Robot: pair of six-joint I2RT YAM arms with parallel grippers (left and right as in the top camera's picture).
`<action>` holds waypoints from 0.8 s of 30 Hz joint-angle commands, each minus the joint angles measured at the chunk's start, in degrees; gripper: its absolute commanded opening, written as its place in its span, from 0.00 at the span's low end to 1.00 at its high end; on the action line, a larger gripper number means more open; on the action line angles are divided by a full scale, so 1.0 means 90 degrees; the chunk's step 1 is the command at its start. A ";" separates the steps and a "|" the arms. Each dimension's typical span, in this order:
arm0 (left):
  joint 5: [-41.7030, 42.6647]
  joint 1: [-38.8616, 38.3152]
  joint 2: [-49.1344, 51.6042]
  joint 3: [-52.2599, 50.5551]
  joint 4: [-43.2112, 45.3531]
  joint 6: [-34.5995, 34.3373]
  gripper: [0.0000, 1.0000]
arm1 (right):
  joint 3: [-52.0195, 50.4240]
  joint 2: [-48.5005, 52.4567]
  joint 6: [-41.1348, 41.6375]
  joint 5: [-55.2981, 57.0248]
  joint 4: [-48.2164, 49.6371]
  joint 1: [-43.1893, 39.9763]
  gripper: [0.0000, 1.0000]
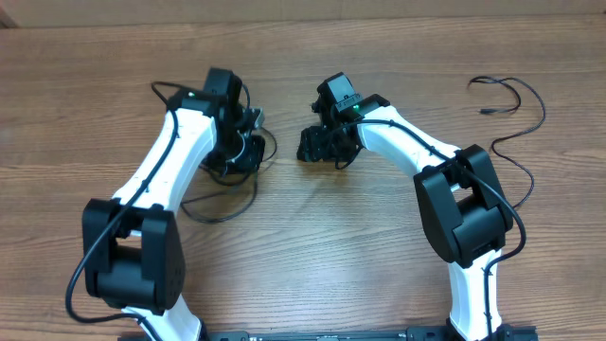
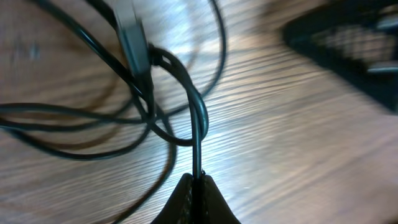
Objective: Untangle cables
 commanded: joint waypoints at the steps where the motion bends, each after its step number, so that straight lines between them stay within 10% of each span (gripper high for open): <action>1: 0.0838 -0.0015 -0.0469 0.0440 -0.0070 0.0401 0.04 | 0.0000 -0.0032 0.0005 0.0228 -0.0015 0.0007 0.65; 13: 0.3157 0.0529 -0.0974 0.0743 -0.0104 0.1421 0.04 | 0.0000 -0.0032 0.0010 0.0231 -0.0097 -0.0078 0.65; 24: 0.3092 0.0962 -0.0967 0.0148 -0.0393 0.2613 0.04 | 0.0000 -0.0032 0.0342 -0.0376 -0.0294 -0.0452 0.70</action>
